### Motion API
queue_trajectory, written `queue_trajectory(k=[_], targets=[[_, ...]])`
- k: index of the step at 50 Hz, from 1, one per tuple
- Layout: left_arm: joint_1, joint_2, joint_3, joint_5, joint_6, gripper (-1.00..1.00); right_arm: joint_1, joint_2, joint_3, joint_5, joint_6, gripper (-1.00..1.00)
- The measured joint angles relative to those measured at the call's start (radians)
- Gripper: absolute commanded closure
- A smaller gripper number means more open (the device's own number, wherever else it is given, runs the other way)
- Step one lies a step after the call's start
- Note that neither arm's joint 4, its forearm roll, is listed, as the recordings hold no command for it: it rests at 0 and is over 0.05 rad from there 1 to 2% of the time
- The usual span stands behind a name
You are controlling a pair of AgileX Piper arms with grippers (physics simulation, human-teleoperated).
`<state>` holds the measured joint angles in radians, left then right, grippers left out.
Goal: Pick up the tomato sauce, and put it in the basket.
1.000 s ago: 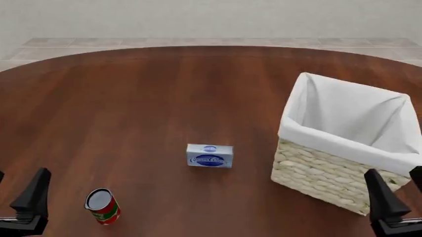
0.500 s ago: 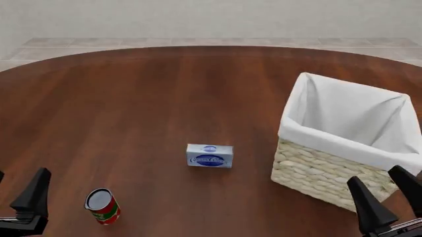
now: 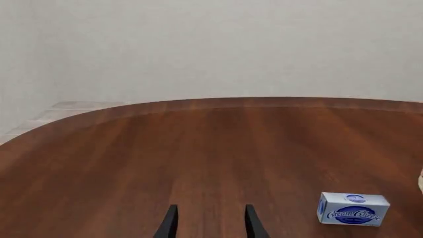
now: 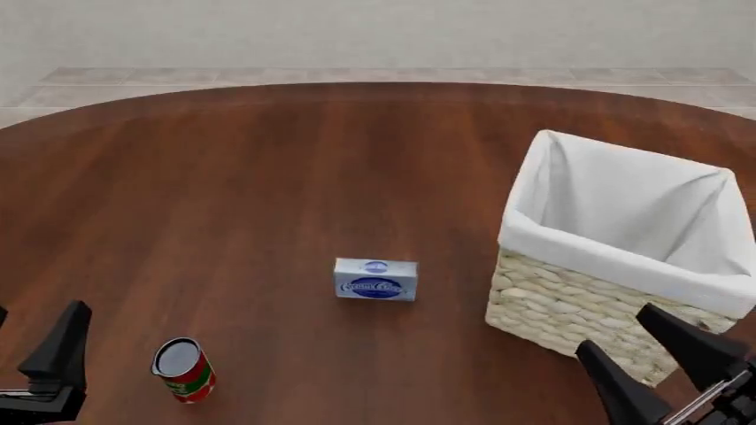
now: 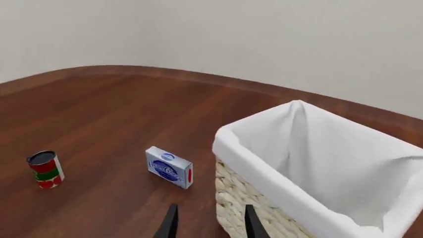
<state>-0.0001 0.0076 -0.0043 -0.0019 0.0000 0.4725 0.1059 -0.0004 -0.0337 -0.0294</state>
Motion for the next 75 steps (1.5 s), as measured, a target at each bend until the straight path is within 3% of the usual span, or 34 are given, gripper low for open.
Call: queue_trajectory(k=[19,32,54,75], targets=[[0.0,0.0,0.0,0.0,0.0,-1.0,0.182,0.427,-0.027,-0.327,0.026,-1.0],[0.0,0.0,0.0,0.0,0.0,-1.0,0.291,0.683,-0.105,-0.456,0.027,-1.0],[0.0,0.0,0.0,0.0,0.0,-1.0,0.399,0.952,-0.259,-0.493,0.055,-1.0],[0.0,0.0,0.0,0.0,0.0,-1.0,0.467,1.129,-0.376,-0.472,0.06,-1.0]])
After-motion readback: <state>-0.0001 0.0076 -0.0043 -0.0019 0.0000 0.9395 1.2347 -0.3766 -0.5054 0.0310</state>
